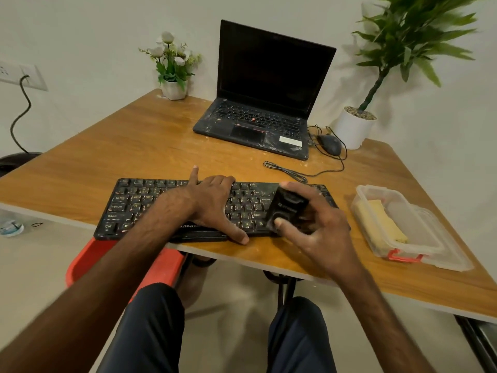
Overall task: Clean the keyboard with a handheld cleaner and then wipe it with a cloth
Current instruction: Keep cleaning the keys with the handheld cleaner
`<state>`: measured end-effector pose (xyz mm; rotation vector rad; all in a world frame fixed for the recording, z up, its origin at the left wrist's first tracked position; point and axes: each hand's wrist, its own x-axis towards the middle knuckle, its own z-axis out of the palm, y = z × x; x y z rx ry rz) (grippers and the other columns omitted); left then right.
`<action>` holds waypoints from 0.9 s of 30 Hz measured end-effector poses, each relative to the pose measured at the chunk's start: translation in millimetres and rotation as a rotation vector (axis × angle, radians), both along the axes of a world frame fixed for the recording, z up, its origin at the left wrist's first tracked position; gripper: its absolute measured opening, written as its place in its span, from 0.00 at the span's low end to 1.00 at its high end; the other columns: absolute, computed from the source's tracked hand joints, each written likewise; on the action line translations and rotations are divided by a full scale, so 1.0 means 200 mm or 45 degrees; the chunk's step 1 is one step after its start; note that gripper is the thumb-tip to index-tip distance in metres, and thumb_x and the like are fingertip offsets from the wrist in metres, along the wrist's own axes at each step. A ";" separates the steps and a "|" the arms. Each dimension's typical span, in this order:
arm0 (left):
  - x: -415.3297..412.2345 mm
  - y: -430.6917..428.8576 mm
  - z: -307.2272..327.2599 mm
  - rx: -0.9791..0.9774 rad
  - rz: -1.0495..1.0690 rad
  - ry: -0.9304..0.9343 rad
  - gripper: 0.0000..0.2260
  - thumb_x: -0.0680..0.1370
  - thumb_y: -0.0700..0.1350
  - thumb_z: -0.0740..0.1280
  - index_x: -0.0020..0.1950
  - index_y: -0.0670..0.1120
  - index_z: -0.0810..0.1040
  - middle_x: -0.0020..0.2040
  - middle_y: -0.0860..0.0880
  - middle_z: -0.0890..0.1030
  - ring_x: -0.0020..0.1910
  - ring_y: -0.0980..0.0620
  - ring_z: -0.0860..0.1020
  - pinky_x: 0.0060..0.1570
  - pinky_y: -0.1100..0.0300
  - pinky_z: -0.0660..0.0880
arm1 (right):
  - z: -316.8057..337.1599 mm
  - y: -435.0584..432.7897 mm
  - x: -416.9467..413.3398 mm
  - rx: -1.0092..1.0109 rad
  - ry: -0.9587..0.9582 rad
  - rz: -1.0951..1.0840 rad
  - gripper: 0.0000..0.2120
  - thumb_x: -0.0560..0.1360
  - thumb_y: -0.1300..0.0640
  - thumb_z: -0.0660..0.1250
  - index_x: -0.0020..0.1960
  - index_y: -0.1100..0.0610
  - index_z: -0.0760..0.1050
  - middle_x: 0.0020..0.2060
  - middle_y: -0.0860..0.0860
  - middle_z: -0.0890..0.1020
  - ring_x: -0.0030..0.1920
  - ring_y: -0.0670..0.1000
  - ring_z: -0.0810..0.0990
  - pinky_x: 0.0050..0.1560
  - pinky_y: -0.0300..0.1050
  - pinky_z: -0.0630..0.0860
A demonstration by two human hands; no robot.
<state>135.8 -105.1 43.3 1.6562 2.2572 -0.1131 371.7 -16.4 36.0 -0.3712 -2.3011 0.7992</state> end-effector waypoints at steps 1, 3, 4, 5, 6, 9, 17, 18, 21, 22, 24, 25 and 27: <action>0.00 0.00 0.00 0.005 0.002 -0.006 0.65 0.59 0.79 0.67 0.82 0.47 0.42 0.83 0.46 0.51 0.81 0.47 0.49 0.74 0.34 0.32 | -0.02 -0.04 0.00 0.053 0.005 0.067 0.31 0.73 0.60 0.75 0.70 0.40 0.68 0.61 0.34 0.73 0.59 0.38 0.78 0.52 0.36 0.80; 0.00 0.00 0.00 0.008 0.009 -0.020 0.66 0.57 0.80 0.66 0.82 0.47 0.43 0.83 0.47 0.51 0.81 0.47 0.49 0.73 0.33 0.31 | -0.04 -0.03 0.01 0.152 0.028 0.068 0.32 0.72 0.60 0.75 0.70 0.42 0.67 0.61 0.31 0.72 0.59 0.37 0.77 0.53 0.35 0.79; 0.00 0.00 0.00 0.002 0.010 -0.026 0.66 0.55 0.80 0.65 0.82 0.47 0.42 0.83 0.47 0.51 0.81 0.46 0.49 0.73 0.33 0.30 | -0.05 0.00 0.02 0.144 0.043 -0.008 0.32 0.73 0.60 0.75 0.70 0.41 0.67 0.60 0.29 0.72 0.59 0.36 0.77 0.52 0.36 0.80; 0.00 0.00 0.00 -0.002 0.009 -0.029 0.67 0.54 0.80 0.64 0.82 0.47 0.42 0.83 0.47 0.50 0.81 0.46 0.48 0.72 0.33 0.30 | -0.05 0.03 0.03 0.091 0.067 -0.095 0.31 0.73 0.59 0.75 0.70 0.41 0.67 0.59 0.27 0.72 0.58 0.36 0.78 0.50 0.37 0.81; 0.00 0.00 0.00 -0.003 0.010 -0.028 0.67 0.54 0.81 0.63 0.82 0.47 0.41 0.83 0.47 0.50 0.81 0.46 0.48 0.72 0.33 0.30 | -0.05 0.05 0.03 0.042 0.092 -0.159 0.31 0.72 0.59 0.75 0.70 0.40 0.68 0.59 0.26 0.71 0.58 0.37 0.78 0.49 0.38 0.81; 0.00 -0.01 0.00 -0.015 0.014 -0.034 0.68 0.53 0.80 0.64 0.82 0.48 0.41 0.83 0.47 0.50 0.81 0.47 0.48 0.72 0.32 0.30 | -0.05 -0.04 0.00 0.033 0.113 -0.033 0.31 0.72 0.61 0.76 0.70 0.43 0.69 0.61 0.32 0.73 0.59 0.39 0.78 0.51 0.38 0.81; 0.00 0.00 0.02 -0.027 0.040 -0.052 0.68 0.52 0.79 0.66 0.82 0.49 0.42 0.82 0.48 0.52 0.81 0.47 0.49 0.71 0.32 0.28 | -0.02 0.02 -0.06 0.191 0.016 -0.056 0.31 0.74 0.59 0.74 0.71 0.42 0.65 0.61 0.43 0.76 0.57 0.44 0.80 0.50 0.41 0.82; 0.00 0.00 0.02 -0.032 0.036 -0.050 0.68 0.52 0.79 0.66 0.82 0.49 0.43 0.82 0.48 0.53 0.81 0.47 0.50 0.71 0.32 0.29 | -0.01 0.00 -0.06 0.164 0.011 -0.017 0.31 0.74 0.59 0.74 0.71 0.42 0.66 0.61 0.42 0.76 0.58 0.44 0.80 0.50 0.41 0.82; 0.00 0.02 0.03 -0.046 0.032 -0.029 0.65 0.56 0.77 0.70 0.81 0.48 0.45 0.81 0.47 0.54 0.81 0.45 0.50 0.72 0.32 0.30 | -0.03 -0.08 -0.05 0.186 -0.008 0.176 0.32 0.73 0.60 0.74 0.71 0.42 0.67 0.62 0.36 0.75 0.59 0.42 0.79 0.54 0.37 0.80; 0.00 0.03 0.03 -0.054 0.038 -0.021 0.65 0.56 0.77 0.71 0.81 0.48 0.45 0.81 0.46 0.54 0.81 0.45 0.51 0.72 0.32 0.31 | -0.03 -0.07 -0.05 0.240 -0.018 0.164 0.32 0.74 0.59 0.74 0.71 0.41 0.66 0.62 0.37 0.75 0.59 0.42 0.79 0.53 0.37 0.80; 0.01 0.04 0.05 -0.066 0.050 -0.009 0.66 0.55 0.77 0.70 0.81 0.48 0.45 0.81 0.46 0.54 0.81 0.44 0.51 0.72 0.32 0.31 | -0.02 0.00 -0.06 0.253 0.004 0.022 0.31 0.74 0.59 0.73 0.71 0.41 0.66 0.61 0.40 0.75 0.57 0.43 0.79 0.51 0.40 0.82; 0.02 0.03 0.05 -0.069 0.052 -0.005 0.66 0.56 0.77 0.71 0.81 0.48 0.44 0.81 0.46 0.54 0.81 0.44 0.51 0.72 0.32 0.30 | -0.02 0.03 -0.06 0.194 0.032 -0.051 0.31 0.74 0.59 0.74 0.71 0.41 0.66 0.60 0.40 0.76 0.56 0.43 0.80 0.49 0.41 0.82; 0.02 0.03 0.05 -0.062 0.048 -0.003 0.65 0.57 0.77 0.71 0.81 0.47 0.44 0.81 0.46 0.53 0.81 0.44 0.51 0.72 0.32 0.31 | -0.02 0.02 -0.06 0.096 0.051 -0.069 0.31 0.73 0.59 0.74 0.70 0.42 0.67 0.58 0.38 0.76 0.56 0.42 0.80 0.48 0.41 0.83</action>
